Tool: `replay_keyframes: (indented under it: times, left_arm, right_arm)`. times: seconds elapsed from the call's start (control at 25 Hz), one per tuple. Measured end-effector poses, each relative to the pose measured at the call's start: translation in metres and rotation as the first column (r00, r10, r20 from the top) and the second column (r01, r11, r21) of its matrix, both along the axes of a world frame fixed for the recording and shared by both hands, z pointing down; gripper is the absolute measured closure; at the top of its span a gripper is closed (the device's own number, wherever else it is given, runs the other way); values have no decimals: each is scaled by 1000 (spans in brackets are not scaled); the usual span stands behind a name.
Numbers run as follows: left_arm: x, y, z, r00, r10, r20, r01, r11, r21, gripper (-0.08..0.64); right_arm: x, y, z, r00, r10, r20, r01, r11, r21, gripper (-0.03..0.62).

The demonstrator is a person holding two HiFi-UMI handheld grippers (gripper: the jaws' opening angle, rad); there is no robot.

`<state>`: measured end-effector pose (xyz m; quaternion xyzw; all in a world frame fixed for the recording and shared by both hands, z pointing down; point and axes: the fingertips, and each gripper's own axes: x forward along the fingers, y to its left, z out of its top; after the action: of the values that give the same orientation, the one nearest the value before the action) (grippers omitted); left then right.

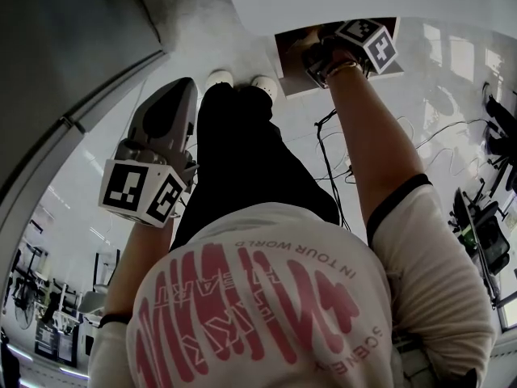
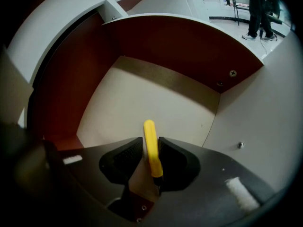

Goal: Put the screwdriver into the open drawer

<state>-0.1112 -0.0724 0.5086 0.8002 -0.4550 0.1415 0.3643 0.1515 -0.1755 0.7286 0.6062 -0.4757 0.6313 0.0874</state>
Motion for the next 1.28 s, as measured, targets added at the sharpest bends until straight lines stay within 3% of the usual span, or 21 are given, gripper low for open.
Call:
replay_keyframes:
  times: [0.2, 0.84, 1.28]
  left_arm:
    - [0, 3, 2, 1000, -5, -2, 5, 1000, 4, 558]
    - [-9, 4, -16, 1000, -4, 2, 4, 999, 37, 558]
    - [18, -15, -92, 991, 127, -46, -118, 980, 163, 558]
  right_arm:
    - [13, 6, 11, 999, 51, -6, -52, 999, -17, 466]
    - [0, 8, -15, 997, 70, 37, -71, 997, 23, 465]
    - [1, 46, -115, 994, 49, 95, -61, 991, 122, 468]
